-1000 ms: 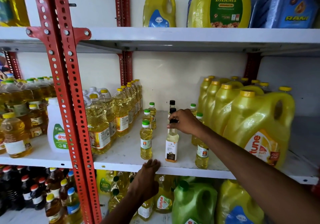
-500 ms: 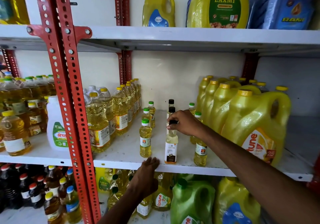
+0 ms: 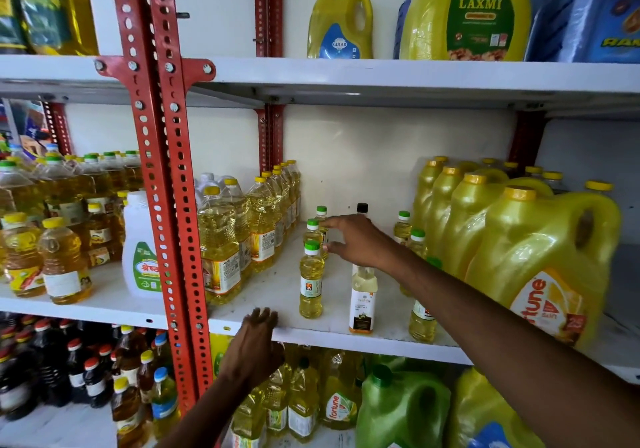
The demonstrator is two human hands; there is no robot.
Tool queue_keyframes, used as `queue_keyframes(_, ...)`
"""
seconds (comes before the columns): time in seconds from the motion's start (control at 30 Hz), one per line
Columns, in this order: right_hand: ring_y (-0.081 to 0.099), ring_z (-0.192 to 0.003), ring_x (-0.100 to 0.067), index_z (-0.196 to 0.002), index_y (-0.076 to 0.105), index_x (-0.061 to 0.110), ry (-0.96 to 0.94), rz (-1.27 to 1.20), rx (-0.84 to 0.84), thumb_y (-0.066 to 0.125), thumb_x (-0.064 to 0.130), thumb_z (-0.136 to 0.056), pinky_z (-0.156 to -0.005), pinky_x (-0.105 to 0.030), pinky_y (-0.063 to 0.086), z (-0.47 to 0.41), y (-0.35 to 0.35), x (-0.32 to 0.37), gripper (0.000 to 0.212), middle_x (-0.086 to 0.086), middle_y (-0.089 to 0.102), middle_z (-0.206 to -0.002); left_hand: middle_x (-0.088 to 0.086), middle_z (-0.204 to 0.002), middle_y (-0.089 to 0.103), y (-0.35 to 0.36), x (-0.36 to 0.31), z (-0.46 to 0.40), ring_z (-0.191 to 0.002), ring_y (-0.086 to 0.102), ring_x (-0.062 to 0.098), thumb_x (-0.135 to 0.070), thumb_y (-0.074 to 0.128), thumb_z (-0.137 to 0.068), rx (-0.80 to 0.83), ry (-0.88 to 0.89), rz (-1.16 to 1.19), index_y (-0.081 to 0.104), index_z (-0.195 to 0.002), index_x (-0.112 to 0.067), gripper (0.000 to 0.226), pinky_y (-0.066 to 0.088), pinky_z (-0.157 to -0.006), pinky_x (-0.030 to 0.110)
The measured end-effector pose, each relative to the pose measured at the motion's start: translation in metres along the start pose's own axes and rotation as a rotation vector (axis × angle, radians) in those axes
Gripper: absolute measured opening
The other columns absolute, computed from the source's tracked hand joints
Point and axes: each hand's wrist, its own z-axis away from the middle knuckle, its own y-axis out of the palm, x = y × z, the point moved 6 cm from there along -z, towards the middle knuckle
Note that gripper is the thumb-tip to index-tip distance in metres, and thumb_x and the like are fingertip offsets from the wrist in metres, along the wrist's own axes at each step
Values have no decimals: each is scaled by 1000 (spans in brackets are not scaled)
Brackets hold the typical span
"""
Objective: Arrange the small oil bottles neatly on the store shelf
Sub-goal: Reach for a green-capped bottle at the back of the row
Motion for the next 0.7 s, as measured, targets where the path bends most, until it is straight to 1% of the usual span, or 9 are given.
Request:
queue_keyframes(0.03, 53, -127, -26, -133, 53, 17, -29, 10, 68, 69, 24, -83, -107, -34, 43, -6, 10, 9, 53, -10, 57, -138, 10, -145, 51, -2, 4, -1, -132, 48, 25, -23, 63, -84, 26, -2, -3, 45, -140, -12, 60, 45, -110, 36)
queue_keyframes(0.1, 50, -129, -27, -132, 53, 16, -30, 30, 161, 65, 12, -85, -105, -31, 39, -18, 28, 18, 49, -10, 54, -141, 7, -137, 55, -4, 7, -2, -123, 53, 23, -23, 66, -82, 54, 19, 0, 49, -136, -12, 57, 49, -104, 35)
queue_keyframes(0.2, 56, -121, -27, -122, 63, 12, 0, -2, 172, 65, 7, -84, -98, -27, 41, -31, 38, 18, 38, -11, 61, -132, 6, -133, 56, -2, 12, -5, -119, 56, 23, -21, 68, -79, 57, 25, 30, 51, -133, -13, 57, 52, -99, 37)
queue_keyframes(0.33, 62, -109, -25, -110, 70, 8, 9, -32, 95, 73, 18, -80, -83, -18, 38, -37, 36, 21, 31, -13, 70, -116, 5, -126, 58, 1, 16, -8, -111, 58, 22, -21, 63, -76, 47, 37, 46, 53, -129, -13, 55, 55, -93, 35)
queue_keyframes(0.4, 66, -98, -25, -101, 73, 7, 20, -54, 34, 76, 25, -77, -77, -21, 42, -38, 37, 21, 31, -14, 74, -104, 4, -125, 58, 1, 17, -9, -110, 58, 22, -21, 61, -74, 50, 37, 47, 53, -129, -14, 56, 56, -90, 35)
queue_keyframes(0.47, 67, -93, -25, -99, 73, 7, 28, -56, 7, 77, 29, -75, -76, -25, 47, -39, 39, 22, 33, -15, 74, -100, 4, -126, 58, 2, 19, -9, -110, 58, 22, -25, 59, -71, 55, 34, 51, 53, -129, -15, 59, 56, -90, 35)
queue_keyframes(0.53, 66, -99, -26, -106, 71, 7, 30, -52, 22, 77, 32, -75, -83, -28, 49, -39, 40, 24, 40, -15, 73, -107, 3, -125, 58, 2, 21, -9, -110, 58, 21, -28, 55, -68, 57, 35, 54, 53, -130, -15, 63, 55, -91, 35)
queue_keyframes(0.6, 64, -107, -27, -114, 68, 7, 33, -44, 63, 78, 32, -74, -90, -29, 49, -38, 42, 25, 48, -15, 70, -117, 3, -126, 58, 3, 22, -9, -110, 57, 21, -27, 56, -69, 61, 33, 51, 53, -131, -16, 63, 55, -91, 35)
queue_keyframes(0.7, 61, -112, -26, -115, 67, 7, 49, -65, 95, 78, 24, -75, -88, -23, 43, -36, 42, 25, 44, -14, 68, -120, 3, -126, 57, 4, 22, -9, -110, 57, 21, -22, 60, -72, 55, 35, 45, 52, -131, -16, 59, 54, -91, 34)
